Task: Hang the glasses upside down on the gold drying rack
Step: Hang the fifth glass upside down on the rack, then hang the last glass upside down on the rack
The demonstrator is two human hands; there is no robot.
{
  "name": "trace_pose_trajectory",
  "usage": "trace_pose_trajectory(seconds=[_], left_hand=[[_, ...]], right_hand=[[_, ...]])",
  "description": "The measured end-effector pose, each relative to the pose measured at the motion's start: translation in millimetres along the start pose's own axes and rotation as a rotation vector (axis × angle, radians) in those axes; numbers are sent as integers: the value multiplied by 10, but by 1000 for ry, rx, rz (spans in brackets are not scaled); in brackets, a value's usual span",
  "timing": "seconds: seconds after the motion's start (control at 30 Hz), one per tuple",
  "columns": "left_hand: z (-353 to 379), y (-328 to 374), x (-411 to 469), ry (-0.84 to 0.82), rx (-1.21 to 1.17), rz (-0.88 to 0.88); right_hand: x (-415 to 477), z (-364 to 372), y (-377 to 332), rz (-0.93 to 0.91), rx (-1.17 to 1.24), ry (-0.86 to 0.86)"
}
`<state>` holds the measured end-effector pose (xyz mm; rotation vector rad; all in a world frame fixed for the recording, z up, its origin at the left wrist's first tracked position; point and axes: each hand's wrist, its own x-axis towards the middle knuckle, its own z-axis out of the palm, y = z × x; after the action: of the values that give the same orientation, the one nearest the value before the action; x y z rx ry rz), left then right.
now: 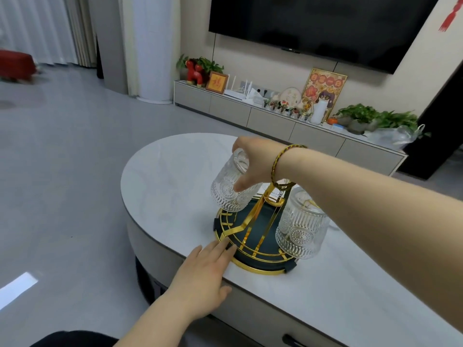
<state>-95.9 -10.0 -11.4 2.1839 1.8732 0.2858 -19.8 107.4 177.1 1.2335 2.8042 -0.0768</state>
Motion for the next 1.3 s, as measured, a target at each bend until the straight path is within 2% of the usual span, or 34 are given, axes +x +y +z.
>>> trace_pose_trajectory(seconds=[0.4,0.63,1.0,1.17,1.3], left_hand=[[21,14,-3,3,-10,-4],[22,20,-13,18,-1,-1],[103,145,-17,62,37,63],[172,201,7,28,51,72],[188,237,13,14,80,39]], right_hand=[[66,248,-74,-15,-139,27],[9,252,-77,-7,-130,61],[-598,-42,442,-49,135,351],[-975,119,934,73,253,515],[-1178,448,1429,297,464,636]])
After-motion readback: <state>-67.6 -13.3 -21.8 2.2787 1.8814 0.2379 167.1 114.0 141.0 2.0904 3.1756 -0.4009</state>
